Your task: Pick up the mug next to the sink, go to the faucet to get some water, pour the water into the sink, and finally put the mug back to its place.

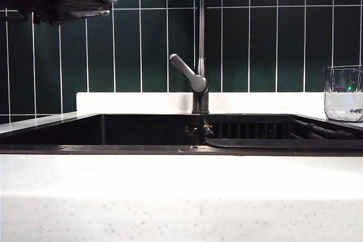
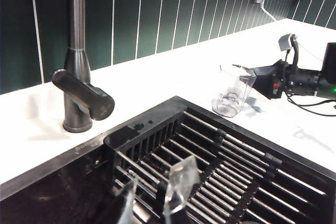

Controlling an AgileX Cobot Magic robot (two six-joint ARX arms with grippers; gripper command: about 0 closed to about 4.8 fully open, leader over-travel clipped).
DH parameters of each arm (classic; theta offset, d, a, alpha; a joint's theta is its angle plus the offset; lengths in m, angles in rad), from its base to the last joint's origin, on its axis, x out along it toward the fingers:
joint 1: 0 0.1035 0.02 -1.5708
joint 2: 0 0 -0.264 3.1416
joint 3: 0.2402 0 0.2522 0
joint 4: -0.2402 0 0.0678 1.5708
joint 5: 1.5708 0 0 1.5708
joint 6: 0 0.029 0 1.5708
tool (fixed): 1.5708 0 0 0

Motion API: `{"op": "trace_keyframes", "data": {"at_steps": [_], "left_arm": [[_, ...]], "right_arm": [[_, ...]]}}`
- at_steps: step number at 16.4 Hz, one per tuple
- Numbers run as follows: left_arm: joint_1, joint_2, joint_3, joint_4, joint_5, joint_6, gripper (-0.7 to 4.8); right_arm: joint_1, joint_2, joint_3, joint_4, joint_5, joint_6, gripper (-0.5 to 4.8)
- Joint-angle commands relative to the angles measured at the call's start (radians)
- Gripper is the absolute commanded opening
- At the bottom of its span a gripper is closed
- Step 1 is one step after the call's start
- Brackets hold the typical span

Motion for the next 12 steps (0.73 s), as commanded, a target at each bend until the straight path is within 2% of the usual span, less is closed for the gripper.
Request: {"op": "trace_keyframes", "data": {"at_steps": [1,6,12], "left_arm": [[-0.002,-0.001,0.004,0.021,0.004,0.005,0.84],[-0.002,0.000,0.004,0.021,0.004,0.005,0.84],[-0.002,0.014,0.004,0.021,0.001,0.005,0.84]], "right_arm": [[0.000,0.035,0.018,0.027,-0.010,-0.001,3.27],[0.000,0.121,0.029,0.134,-0.012,0.015,3.27],[0.001,0.134,0.092,0.142,-0.039,0.029,3.23]]}}
